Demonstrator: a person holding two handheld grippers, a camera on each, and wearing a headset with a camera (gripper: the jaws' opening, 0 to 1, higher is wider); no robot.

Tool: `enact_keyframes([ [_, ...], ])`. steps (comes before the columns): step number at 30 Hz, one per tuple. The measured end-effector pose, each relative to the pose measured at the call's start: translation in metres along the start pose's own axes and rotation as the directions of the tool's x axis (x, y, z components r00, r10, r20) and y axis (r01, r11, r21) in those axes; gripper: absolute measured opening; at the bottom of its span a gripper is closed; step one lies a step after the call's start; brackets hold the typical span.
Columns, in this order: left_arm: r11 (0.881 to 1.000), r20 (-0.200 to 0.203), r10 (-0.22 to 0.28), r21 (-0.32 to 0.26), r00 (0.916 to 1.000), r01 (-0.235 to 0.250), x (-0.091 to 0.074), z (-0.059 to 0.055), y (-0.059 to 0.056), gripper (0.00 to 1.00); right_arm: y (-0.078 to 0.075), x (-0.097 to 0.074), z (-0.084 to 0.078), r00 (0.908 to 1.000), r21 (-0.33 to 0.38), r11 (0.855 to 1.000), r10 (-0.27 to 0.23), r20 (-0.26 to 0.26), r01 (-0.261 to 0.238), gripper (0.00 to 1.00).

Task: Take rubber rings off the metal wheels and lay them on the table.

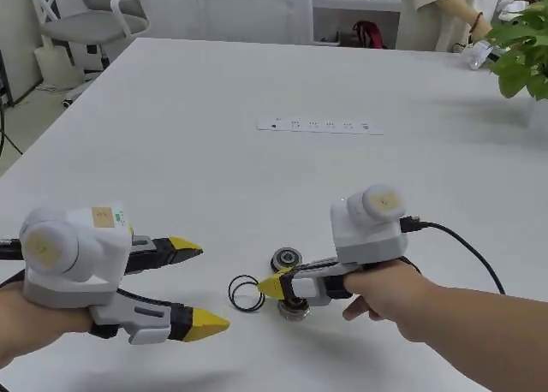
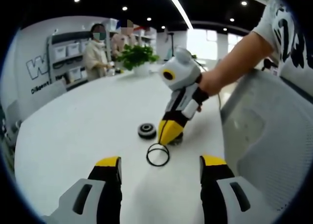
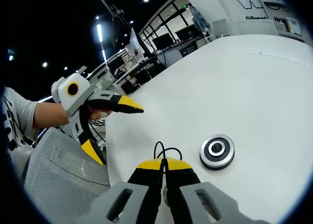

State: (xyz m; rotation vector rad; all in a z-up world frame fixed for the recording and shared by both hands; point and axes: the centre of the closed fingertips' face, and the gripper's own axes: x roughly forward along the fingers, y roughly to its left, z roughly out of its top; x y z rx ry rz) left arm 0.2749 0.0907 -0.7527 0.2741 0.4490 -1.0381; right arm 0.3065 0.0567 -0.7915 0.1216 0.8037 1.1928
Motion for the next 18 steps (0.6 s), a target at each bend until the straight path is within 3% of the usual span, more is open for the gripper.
enact_keyframes([
  [18, 1.000, -0.011, 0.000, 0.003, 0.9999, 0.000, -0.0008, -0.0025, 0.0013, 0.65, -0.0028, 0.0013, -0.0024, 0.9990, -0.075, 0.996, -0.039, -0.022, 0.037, 0.01],
])
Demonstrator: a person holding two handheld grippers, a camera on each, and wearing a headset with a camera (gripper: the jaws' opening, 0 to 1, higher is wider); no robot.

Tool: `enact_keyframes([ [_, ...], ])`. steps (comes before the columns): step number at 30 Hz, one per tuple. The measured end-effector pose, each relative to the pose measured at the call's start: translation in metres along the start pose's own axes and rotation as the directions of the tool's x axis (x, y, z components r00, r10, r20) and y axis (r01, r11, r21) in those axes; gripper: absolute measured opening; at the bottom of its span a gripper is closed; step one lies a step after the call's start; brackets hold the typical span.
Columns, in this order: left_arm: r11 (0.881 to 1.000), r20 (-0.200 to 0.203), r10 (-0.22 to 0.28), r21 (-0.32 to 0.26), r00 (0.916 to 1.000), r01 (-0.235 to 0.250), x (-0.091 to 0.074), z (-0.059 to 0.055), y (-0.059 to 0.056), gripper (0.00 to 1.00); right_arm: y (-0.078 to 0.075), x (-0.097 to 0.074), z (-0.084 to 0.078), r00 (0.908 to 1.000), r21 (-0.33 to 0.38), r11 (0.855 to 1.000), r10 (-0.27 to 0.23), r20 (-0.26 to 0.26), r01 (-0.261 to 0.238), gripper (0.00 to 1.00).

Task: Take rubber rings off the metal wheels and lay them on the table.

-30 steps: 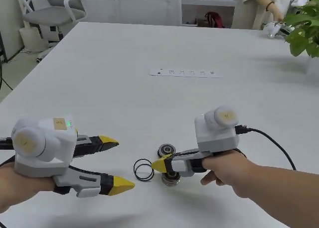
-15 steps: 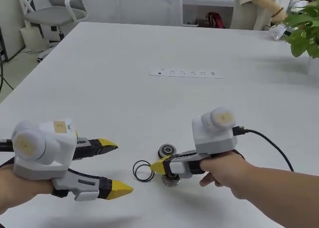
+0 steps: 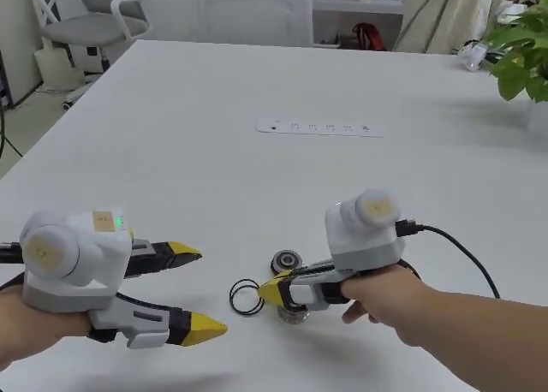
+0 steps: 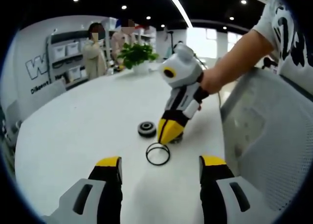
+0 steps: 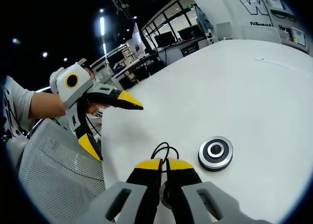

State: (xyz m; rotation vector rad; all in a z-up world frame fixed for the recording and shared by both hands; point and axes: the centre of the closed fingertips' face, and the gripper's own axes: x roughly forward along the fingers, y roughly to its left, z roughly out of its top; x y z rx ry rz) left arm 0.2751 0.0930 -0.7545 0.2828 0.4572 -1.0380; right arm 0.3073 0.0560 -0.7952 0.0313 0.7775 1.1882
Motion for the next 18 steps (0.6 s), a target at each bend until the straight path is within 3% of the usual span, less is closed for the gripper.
enact_keyframes([
  [10, 1.000, -0.004, -0.001, 0.001, 1.0000, 0.001, 0.0003, -0.0012, 0.0001, 0.65, 0.0027, -0.0018, -0.0012, 0.9999, -0.046, 0.999, -0.004, -0.010, 0.003, 0.07],
  [18, 1.000, -0.004, 0.003, 0.001, 1.0000, -0.003, -0.0003, -0.0010, 0.0014, 0.65, 0.0012, -0.0078, 0.0031, 0.9999, -0.062, 0.998, -0.007, 0.016, 0.008, 0.12],
])
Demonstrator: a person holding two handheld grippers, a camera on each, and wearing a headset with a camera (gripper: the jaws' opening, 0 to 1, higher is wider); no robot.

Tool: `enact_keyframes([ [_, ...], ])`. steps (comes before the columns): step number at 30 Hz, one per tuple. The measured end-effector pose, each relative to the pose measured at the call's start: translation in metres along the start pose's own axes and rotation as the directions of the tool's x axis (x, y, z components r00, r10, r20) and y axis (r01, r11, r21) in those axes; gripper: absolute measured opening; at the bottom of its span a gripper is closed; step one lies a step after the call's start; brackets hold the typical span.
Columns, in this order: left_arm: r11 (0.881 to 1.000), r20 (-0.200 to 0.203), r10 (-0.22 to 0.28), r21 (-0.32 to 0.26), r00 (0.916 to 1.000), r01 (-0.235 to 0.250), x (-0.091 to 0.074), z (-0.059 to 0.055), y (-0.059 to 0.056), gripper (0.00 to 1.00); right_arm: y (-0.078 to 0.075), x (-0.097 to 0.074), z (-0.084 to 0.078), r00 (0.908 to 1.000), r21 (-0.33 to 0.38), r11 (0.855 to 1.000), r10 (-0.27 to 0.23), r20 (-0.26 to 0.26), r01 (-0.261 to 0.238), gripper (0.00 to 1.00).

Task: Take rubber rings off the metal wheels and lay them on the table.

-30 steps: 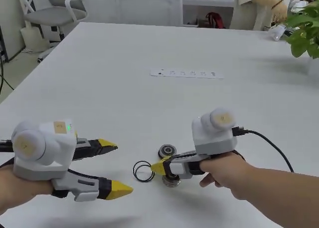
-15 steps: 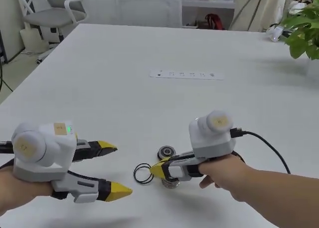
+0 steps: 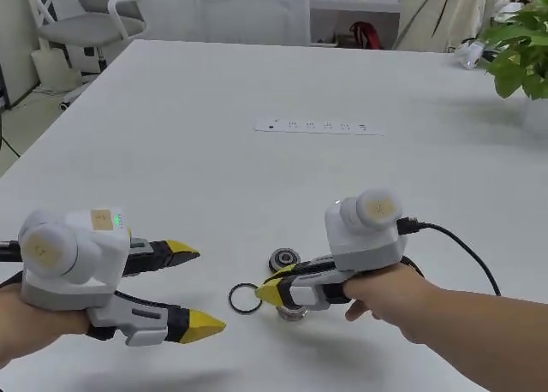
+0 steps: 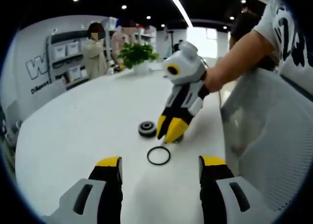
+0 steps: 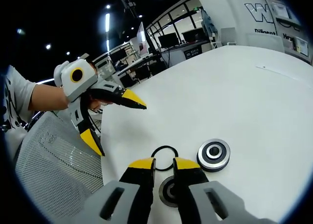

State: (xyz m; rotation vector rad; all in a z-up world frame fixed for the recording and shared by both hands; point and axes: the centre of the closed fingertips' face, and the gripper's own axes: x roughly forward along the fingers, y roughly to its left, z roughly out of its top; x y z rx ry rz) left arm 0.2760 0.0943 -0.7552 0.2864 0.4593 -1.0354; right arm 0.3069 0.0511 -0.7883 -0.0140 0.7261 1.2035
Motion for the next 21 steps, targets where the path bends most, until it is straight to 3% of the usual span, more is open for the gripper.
enact_keyframes([
  [10, 1.000, 0.011, 0.001, 0.004, 0.9999, -0.001, 0.002, 0.009, 0.002, 0.64, -0.003, -0.014, 0.011, 0.9990, 0.000, 1.000, 0.000, 0.045, 0.000, 0.14],
  [21, 1.000, 0.033, 0.003, 0.005, 0.9994, -0.003, 0.008, 0.023, 0.008, 0.63, -0.016, -0.031, 0.018, 0.9959, -0.015, 0.999, -0.028, 0.086, 0.030, 0.16],
])
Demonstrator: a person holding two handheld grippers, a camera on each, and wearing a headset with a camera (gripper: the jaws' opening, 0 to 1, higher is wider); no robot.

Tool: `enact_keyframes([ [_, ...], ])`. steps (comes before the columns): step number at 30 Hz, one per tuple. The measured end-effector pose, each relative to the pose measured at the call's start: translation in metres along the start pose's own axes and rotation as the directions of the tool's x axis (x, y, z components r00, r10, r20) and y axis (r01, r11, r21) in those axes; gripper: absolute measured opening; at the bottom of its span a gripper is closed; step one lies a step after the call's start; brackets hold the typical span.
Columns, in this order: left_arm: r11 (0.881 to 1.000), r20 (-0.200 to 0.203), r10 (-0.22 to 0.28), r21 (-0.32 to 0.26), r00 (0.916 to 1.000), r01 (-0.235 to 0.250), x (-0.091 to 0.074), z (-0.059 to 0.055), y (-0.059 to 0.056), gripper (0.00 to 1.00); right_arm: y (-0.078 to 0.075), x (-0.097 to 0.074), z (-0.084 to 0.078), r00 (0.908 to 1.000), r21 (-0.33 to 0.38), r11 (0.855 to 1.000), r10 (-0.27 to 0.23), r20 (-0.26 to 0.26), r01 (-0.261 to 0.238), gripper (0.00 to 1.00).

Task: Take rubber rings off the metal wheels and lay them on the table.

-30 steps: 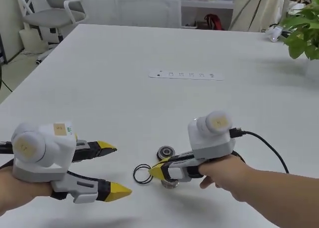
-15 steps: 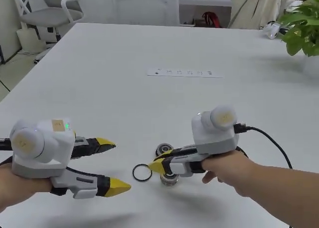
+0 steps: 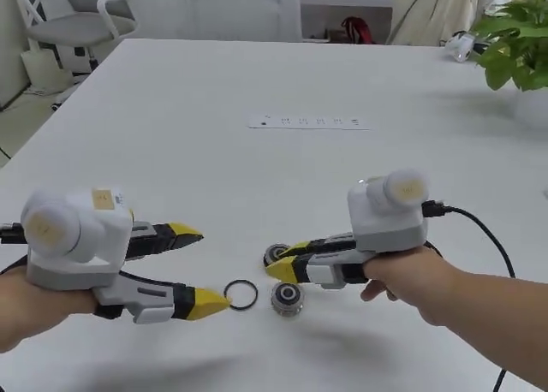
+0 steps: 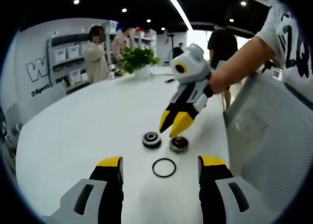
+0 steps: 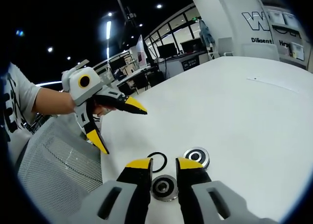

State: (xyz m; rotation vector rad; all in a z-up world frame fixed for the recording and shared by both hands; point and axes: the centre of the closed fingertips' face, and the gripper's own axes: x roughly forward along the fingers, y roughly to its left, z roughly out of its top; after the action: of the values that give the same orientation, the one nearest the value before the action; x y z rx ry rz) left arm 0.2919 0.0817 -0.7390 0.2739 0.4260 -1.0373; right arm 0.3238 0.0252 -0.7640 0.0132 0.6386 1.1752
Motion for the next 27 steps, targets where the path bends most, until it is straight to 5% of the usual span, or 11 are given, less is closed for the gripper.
enact_keyframes([
  [27, 1.000, 0.017, 0.010, -0.015, 0.9998, -0.010, 0.017, 0.012, 0.017, 0.59, -0.034, -0.014, -0.004, 0.9960, -0.101, 0.991, -0.089, 0.004, 0.089, 0.21],
])
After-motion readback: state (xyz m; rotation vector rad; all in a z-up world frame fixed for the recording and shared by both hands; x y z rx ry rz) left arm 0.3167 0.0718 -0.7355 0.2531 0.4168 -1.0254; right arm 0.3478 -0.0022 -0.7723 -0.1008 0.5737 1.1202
